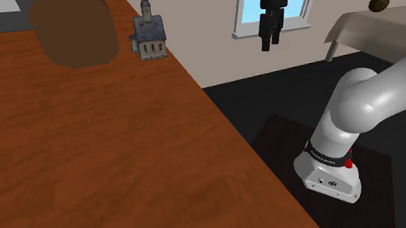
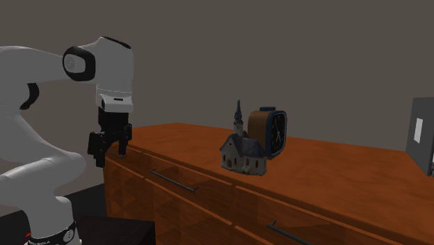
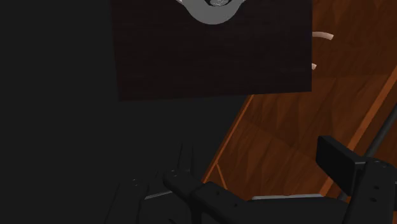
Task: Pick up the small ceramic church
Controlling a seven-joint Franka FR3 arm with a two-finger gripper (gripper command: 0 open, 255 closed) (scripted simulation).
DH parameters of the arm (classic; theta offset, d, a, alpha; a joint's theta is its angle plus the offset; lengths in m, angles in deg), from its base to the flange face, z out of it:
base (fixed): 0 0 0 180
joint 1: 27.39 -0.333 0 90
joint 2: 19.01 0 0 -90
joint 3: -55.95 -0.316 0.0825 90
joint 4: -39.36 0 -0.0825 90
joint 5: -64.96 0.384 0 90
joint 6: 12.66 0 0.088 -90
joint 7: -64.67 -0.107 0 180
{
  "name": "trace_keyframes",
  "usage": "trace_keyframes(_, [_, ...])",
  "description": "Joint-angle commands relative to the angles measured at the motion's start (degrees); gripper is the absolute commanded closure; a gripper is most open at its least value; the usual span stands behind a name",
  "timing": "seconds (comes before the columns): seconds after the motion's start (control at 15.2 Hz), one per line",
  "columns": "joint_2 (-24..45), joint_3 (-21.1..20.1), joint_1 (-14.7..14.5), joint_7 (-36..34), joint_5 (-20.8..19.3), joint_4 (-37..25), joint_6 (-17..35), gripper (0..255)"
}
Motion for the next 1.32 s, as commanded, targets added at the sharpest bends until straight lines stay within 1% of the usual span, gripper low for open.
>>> trace_keyframes(0.0, [0.00, 0.00, 0.00, 0.00, 0.00, 0.00, 0.00, 0])
trace_keyframes(0.33, [3.56, 4.08, -2.86, 9.14, 1.82, 1.73, 13.88, 0])
trace_keyframes(0.66, [8.61, 8.26, -6.82, 19.21, 5.83, 1.39, 26.54, 0])
trace_keyframes(0.99, [14.47, 12.76, -12.20, 30.82, 12.48, -1.05, 36.99, 0])
trace_keyframes(1.25, [19.33, 16.63, -17.39, 41.47, 19.93, -4.49, 43.06, 0])
